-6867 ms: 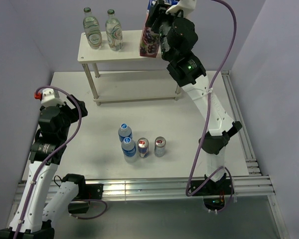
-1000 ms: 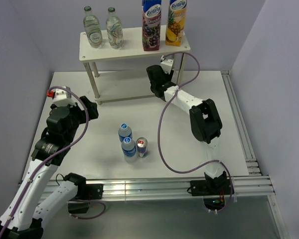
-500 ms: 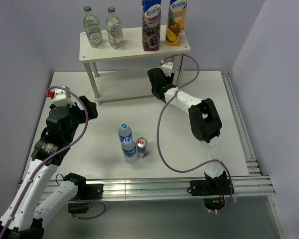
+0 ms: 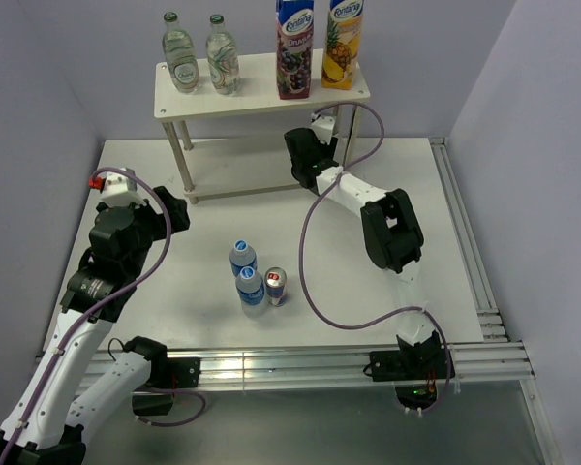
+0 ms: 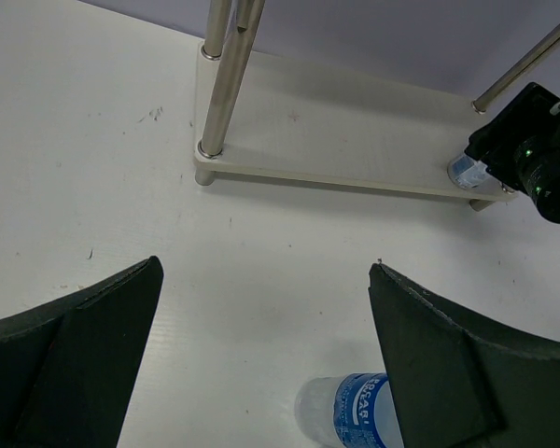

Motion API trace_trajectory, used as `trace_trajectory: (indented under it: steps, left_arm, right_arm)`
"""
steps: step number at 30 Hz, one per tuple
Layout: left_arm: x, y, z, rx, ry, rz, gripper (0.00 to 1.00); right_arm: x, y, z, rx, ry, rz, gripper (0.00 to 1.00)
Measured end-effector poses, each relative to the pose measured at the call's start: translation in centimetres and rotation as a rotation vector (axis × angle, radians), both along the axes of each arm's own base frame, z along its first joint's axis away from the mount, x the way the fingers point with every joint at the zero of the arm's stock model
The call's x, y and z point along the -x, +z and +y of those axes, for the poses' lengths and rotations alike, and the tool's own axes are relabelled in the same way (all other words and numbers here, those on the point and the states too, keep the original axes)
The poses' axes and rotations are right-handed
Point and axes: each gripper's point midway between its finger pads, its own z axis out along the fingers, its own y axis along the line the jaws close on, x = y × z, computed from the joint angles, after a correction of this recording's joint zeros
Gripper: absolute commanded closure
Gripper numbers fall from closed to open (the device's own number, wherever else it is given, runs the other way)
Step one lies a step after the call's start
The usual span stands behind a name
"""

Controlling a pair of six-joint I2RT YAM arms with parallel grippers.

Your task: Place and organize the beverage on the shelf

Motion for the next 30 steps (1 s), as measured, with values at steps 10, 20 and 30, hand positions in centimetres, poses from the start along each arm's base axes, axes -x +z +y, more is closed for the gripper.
trace_trajectory:
  steps: [10,20,30]
  left_arm:
    - [0.0,0.0,0.0,0.001,-0.001,-0.001,0.01]
    - [-0.1,0.0,0.3,0.003,0.008,-0.001,0.01]
    - [-0.2,0.0,0.7,0.004,0.019,-0.001,0.01]
  right_arm:
    - [-1.1,0.2,-0.8,-0.003,-0.035,-0.034,0.0]
    - [-0.5,-0.8,-0.9,-0.021,-0.011,-0.026,0.0]
    - [5.3,-0.3,-1.5,-0.044,0.052,0.009,0.0]
